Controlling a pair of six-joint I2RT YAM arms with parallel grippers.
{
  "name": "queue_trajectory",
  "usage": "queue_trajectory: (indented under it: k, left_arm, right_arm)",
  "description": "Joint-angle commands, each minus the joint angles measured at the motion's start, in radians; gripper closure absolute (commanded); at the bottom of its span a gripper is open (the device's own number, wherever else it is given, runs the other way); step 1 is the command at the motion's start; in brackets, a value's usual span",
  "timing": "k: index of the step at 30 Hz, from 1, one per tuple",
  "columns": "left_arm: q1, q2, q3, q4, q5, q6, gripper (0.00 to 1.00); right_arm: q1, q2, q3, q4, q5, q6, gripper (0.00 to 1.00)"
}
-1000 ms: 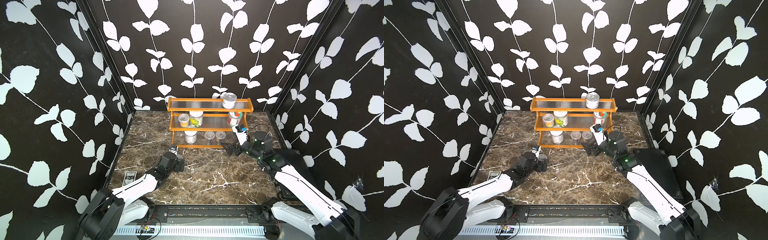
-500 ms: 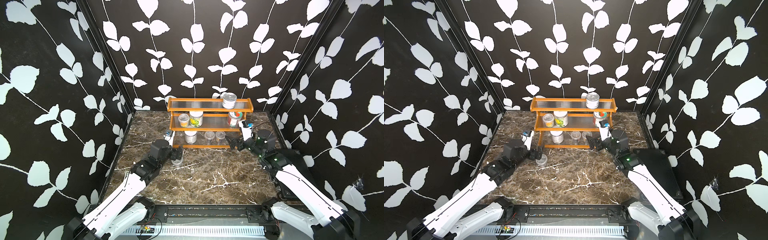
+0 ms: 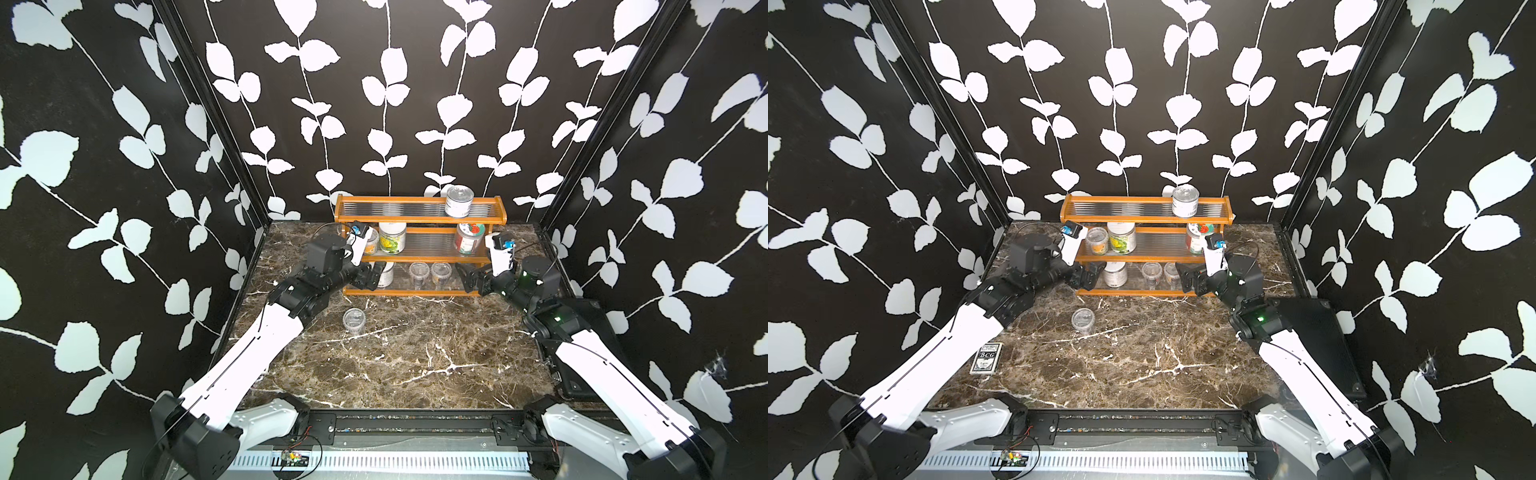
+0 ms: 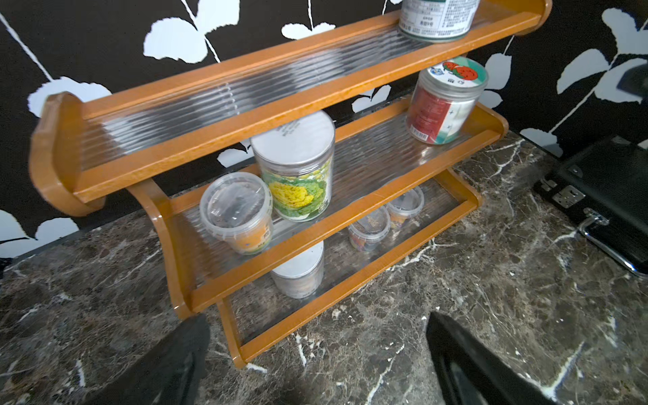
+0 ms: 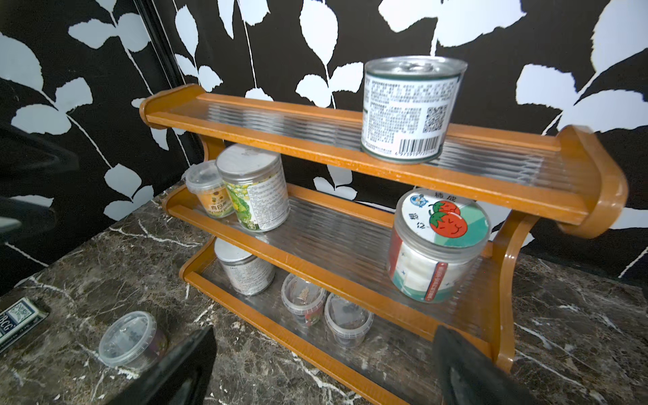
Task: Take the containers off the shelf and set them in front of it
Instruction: 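Pick up a container from the shelf.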
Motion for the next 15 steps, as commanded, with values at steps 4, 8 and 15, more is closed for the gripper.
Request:
queue_trajectory:
  k: [4,8,15]
  left_arm:
    - [0.012,0.064,0.064,0.06,0.12,-0.058,0.01]
    - [0.021,0.09,0.064,0.093,0.14,-0.082,0.01]
    - [0.065,0.09,0.037,0.147,0.166,-0.128,0.01]
  right_arm:
    - [-0.005,0.138,0.276,-0.077,0.081,-0.024,0.0]
    - [-0.015,0.283,0.485,-0.19,0.088,-0.086,0.0]
    - [-0.058,0.487,0.725,-0.256,0.12,-0.087,0.0]
